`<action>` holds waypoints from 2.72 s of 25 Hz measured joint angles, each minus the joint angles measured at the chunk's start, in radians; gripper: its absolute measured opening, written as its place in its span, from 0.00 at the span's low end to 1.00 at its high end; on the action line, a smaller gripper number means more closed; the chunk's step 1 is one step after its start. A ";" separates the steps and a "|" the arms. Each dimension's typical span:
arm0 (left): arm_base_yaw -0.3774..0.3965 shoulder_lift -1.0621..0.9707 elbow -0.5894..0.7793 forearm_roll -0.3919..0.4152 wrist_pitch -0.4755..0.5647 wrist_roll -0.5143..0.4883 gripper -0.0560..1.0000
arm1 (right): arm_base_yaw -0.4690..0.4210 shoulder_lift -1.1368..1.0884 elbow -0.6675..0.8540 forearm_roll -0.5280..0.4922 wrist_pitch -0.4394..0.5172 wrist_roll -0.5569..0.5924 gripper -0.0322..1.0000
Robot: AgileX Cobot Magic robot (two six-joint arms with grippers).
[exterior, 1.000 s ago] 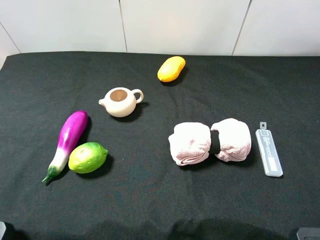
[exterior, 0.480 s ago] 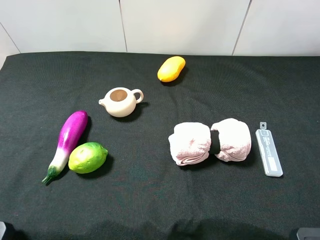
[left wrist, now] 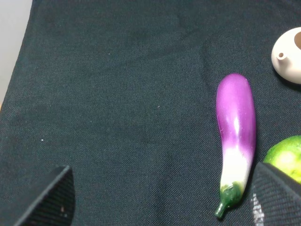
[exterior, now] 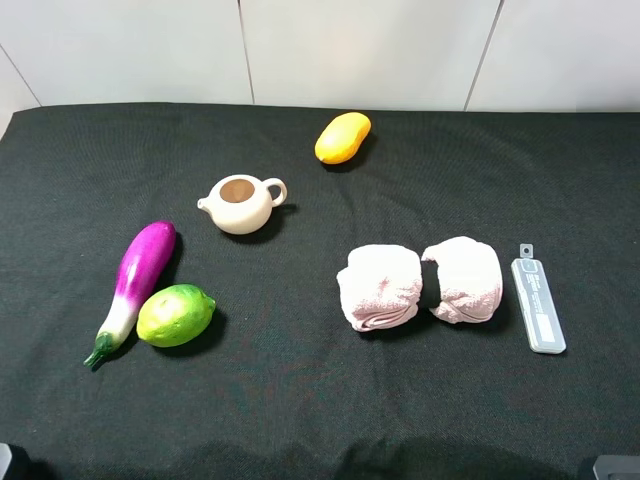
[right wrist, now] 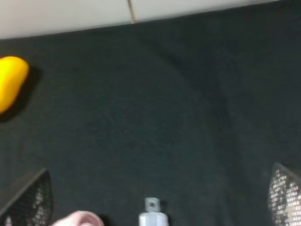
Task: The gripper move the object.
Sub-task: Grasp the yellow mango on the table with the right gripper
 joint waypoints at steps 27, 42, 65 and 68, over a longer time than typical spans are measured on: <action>0.000 0.000 0.000 0.000 0.000 0.000 0.80 | 0.341 0.434 -0.075 0.074 -0.170 0.197 0.70; 0.000 0.000 0.000 0.000 0.000 0.000 0.80 | 0.495 0.676 -0.183 0.071 -0.237 0.272 0.70; 0.000 0.000 0.000 0.000 0.000 0.000 0.80 | 0.500 1.131 -0.813 0.069 0.102 0.290 0.70; 0.000 0.000 0.000 0.000 0.000 0.000 0.80 | 0.503 1.178 -0.878 0.068 0.132 0.291 0.70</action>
